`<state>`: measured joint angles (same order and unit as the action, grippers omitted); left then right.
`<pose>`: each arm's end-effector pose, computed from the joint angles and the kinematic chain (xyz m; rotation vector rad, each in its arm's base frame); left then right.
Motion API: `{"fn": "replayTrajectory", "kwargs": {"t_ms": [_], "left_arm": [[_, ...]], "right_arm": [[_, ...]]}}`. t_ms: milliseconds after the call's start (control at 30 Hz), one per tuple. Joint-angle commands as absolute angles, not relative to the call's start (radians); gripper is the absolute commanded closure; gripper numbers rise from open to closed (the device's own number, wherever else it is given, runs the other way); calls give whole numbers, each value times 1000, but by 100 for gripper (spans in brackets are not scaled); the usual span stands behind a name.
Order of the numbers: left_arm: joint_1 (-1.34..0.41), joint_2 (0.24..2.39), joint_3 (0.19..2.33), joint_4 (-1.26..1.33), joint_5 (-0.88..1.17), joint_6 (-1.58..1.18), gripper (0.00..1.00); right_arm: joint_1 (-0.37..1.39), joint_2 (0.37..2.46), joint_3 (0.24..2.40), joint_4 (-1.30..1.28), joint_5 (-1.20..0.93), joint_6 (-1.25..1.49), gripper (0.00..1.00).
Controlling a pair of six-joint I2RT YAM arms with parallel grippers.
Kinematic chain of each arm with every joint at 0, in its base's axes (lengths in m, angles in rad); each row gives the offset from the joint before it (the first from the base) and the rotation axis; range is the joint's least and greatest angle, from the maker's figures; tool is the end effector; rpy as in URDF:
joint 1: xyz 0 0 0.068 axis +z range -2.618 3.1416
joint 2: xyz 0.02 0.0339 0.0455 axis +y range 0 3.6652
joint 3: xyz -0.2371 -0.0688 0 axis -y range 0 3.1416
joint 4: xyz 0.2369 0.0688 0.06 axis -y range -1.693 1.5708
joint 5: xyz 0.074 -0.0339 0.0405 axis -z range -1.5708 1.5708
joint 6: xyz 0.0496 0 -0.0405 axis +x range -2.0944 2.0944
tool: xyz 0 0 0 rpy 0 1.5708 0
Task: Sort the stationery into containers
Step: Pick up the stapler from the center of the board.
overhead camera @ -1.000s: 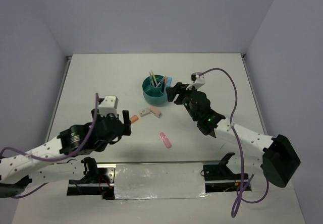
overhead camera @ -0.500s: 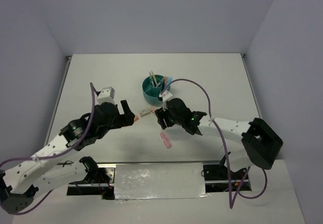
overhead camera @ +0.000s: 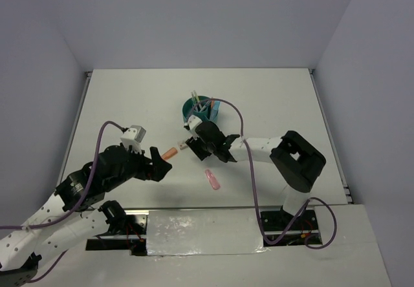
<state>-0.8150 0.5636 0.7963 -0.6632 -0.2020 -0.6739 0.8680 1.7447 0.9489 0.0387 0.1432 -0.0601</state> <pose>0.1085 -0.1006 0.3020 0.0117 2.0729 -0.7445 0.2375 0.2694 0.1352 -0.9782 2.1154 0.2409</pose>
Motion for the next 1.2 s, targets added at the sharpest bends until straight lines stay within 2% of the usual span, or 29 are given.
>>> {"fn": "replayTrajectory", "kwargs": {"t_ms": [0,233,300,333,367,533,700,733,800,900,1000,1067,1167], "left_arm": [[-813,545,790,-609,-106,-620,1],[-813,532,781,-584,-61,-604,1],[-813,528,781,-583,-61,-603,1],[-813,529,781,-583,-61,-603,1],[-813,531,784,-583,-63,-603,1],[-813,531,788,-581,-75,-604,1],[-813,517,796,-558,-150,-666,1],[-813,520,796,-530,-170,-690,1],[-813,526,785,-461,-170,-745,1],[-815,557,756,-213,-45,-685,1],[-813,554,739,-79,120,-609,1],[-815,522,707,50,207,-555,1],[-813,505,692,121,300,-540,1]], "right_arm": [[870,1781,1008,94,192,-112,32],[870,1838,1029,115,172,-161,34],[870,1856,1040,100,170,-166,40],[870,1859,1046,95,167,-167,57],[870,1858,1046,91,166,-163,64],[880,1729,938,178,123,-117,85],[894,1479,821,175,75,-8,89],[894,1369,758,190,27,45,90],[879,1275,674,273,-223,93,90],[838,1157,611,408,-647,240,89],[810,1118,591,494,-846,330,89],[799,1095,607,465,-890,362,94],[799,1057,633,442,-930,379,94]]}}
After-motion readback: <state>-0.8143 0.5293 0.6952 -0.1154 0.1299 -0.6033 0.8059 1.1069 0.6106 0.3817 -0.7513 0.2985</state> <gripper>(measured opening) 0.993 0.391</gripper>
